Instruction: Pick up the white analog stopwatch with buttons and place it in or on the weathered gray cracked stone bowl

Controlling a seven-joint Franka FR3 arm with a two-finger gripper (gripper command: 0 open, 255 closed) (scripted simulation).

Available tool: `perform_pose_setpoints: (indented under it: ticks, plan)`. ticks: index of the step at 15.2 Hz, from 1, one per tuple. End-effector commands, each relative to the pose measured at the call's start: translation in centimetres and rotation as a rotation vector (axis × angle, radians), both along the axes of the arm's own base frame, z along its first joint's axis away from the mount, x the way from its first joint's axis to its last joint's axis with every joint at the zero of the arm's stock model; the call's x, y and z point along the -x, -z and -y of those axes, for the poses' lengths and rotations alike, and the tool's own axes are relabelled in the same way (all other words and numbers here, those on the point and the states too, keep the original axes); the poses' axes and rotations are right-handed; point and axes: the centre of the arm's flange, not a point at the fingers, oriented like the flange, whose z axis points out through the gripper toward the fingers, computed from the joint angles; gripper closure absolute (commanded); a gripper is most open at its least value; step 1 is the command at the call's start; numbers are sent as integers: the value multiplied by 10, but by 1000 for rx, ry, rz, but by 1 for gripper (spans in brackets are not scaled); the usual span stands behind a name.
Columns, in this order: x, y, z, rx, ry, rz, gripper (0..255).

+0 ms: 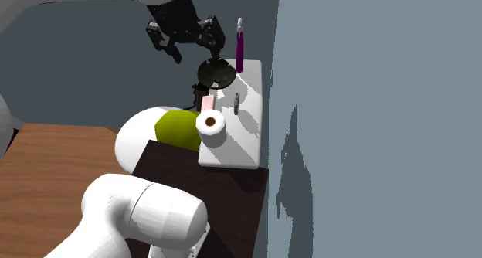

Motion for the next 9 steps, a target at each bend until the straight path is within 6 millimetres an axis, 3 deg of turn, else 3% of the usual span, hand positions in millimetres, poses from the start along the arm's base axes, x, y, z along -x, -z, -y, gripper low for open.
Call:
perform_pose_setpoints:
  ticks: [1,9]
  plan:
    - [0,0,0,0,0,0,0]
    - [-55,90,32,-59,-20,-50,0]
